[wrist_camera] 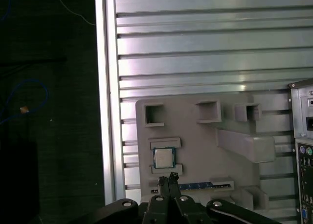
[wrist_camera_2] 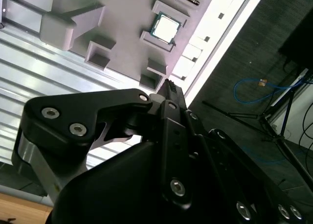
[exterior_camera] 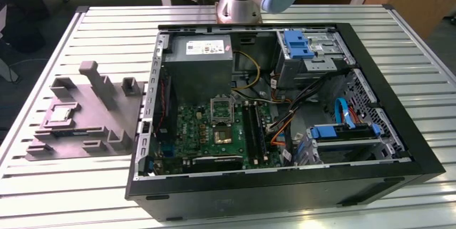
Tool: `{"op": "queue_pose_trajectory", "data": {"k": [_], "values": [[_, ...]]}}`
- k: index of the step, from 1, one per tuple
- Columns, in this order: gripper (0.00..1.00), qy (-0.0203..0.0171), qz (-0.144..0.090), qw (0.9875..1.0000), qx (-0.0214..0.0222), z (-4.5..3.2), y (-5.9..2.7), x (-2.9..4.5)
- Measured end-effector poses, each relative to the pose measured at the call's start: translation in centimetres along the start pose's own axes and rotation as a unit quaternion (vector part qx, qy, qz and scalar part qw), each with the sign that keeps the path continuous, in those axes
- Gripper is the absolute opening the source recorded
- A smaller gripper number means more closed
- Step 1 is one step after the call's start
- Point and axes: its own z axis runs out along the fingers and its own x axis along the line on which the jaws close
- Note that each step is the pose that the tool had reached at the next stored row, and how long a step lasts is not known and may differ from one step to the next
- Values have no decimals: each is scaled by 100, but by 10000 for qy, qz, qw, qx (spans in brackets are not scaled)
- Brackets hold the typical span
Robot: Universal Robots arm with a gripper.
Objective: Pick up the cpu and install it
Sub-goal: 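Pick up the cpu and move it towards the insertion slot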
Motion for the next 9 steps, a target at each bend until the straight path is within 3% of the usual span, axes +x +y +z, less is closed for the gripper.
{"op": "queue_pose_trajectory", "data": {"k": [9], "values": [[11,0,0,10000,0,0,0,3]]}}
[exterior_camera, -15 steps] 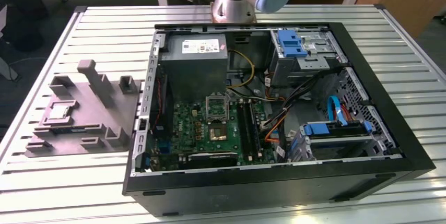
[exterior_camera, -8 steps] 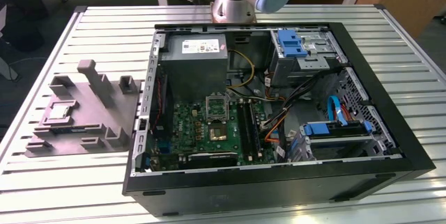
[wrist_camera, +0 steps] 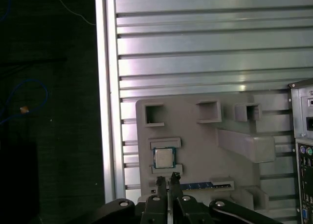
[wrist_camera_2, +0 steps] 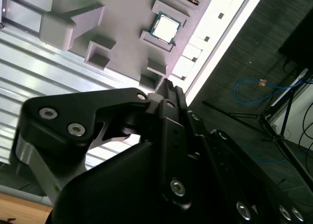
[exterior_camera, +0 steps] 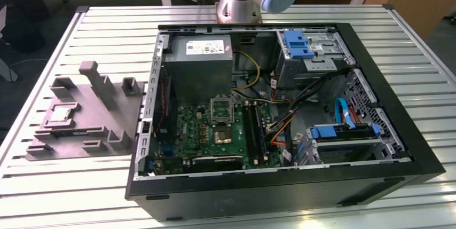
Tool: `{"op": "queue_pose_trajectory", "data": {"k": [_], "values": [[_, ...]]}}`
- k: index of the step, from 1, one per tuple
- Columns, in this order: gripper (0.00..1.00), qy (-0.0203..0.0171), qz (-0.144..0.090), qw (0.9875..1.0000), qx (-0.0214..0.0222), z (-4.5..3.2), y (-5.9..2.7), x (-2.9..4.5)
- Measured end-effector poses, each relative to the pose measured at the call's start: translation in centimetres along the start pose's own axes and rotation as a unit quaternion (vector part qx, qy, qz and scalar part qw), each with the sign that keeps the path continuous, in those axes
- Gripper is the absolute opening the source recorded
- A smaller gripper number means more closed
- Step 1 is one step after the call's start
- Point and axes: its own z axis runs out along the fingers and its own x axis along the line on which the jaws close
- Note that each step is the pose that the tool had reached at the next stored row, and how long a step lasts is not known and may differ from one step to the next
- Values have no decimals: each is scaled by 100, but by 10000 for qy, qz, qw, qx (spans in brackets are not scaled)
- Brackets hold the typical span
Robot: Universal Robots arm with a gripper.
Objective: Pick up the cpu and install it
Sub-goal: 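Pick up the cpu and move it towards the insertion slot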
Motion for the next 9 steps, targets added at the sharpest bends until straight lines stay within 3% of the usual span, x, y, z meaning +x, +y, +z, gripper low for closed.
{"op": "queue_pose_trajectory", "data": {"k": [9], "values": [[53,0,0,10000,0,0,0,3]]}}
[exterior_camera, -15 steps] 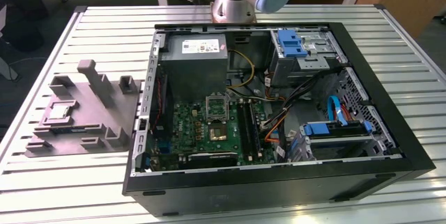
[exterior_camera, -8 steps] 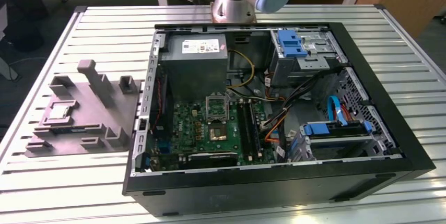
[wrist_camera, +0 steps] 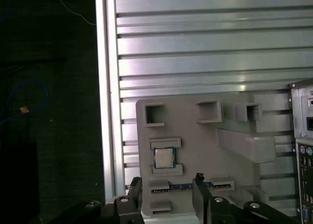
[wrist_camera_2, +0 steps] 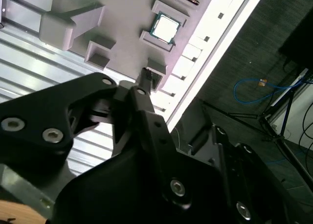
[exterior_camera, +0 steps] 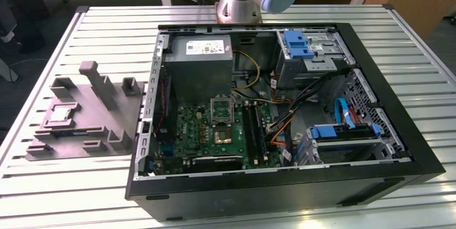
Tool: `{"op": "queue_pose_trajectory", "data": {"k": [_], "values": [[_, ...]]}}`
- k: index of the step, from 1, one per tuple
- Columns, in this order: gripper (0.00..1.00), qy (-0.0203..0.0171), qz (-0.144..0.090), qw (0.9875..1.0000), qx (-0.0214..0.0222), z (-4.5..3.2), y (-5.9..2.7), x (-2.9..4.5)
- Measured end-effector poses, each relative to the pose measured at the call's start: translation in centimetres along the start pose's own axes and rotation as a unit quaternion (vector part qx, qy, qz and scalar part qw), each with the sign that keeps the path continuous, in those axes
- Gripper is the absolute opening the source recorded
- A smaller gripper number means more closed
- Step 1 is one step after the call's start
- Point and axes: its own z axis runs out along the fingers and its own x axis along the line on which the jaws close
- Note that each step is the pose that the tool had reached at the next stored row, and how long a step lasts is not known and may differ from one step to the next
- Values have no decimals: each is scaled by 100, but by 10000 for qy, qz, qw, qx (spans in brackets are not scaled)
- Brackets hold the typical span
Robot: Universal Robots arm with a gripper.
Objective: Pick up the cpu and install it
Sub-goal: 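Pick up the cpu and move it towards the insertion slot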
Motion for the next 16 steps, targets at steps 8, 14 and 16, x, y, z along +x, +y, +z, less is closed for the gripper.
{"op": "queue_pose_trajectory", "data": {"k": [8,14,16], "values": [[71,0,0,10000,0,0,0,2],[71,0,0,10000,0,0,0,4],[71,0,-2,10000,0,0,0,4]]}}
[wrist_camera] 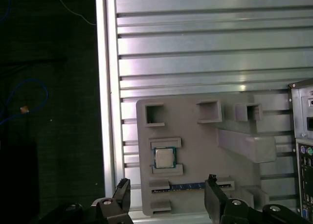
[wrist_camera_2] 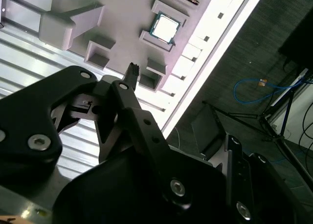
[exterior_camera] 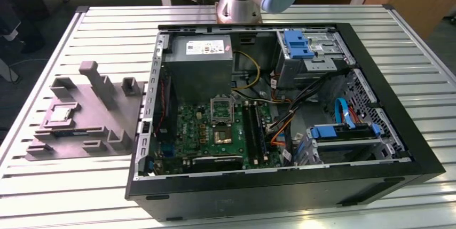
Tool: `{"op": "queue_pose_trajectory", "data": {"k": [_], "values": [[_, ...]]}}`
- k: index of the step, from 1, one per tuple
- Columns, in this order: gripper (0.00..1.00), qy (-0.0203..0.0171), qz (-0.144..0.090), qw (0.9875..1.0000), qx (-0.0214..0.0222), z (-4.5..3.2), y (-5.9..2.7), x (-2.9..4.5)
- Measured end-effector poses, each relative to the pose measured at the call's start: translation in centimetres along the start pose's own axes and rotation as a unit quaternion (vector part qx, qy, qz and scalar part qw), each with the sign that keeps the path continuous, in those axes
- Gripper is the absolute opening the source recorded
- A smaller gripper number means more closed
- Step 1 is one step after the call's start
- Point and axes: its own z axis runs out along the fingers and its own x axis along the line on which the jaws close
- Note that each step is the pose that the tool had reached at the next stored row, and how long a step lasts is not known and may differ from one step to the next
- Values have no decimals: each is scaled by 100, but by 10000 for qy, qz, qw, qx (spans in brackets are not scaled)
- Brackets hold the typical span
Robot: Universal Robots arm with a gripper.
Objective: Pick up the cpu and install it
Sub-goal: 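Pick up the cpu and move it towards the insertion slot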
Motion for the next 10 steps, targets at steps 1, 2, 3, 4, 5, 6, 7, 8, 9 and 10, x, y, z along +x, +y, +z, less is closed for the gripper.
{"op": "queue_pose_trajectory", "data": {"k": [1,2,3,4,5,6,7,8,9,10], "values": [[71,1,-6,10000,1,0,0,0],[71,2,-23,10000,2,1,0,0],[71,3,-45,10000,4,3,0,0],[71,5,-71,10000,6,4,0,0],[71,7,-87,10000,7,6,0,0],[71,8,-89,10000,7,10,0,0],[71,9,-89,10000,7,15,-1,0],[71,10,-90,10000,7,20,-1,1],[71,10,-90,10000,7,26,-1,1],[71,10,-90,10000,7,31,-1,1]]}}
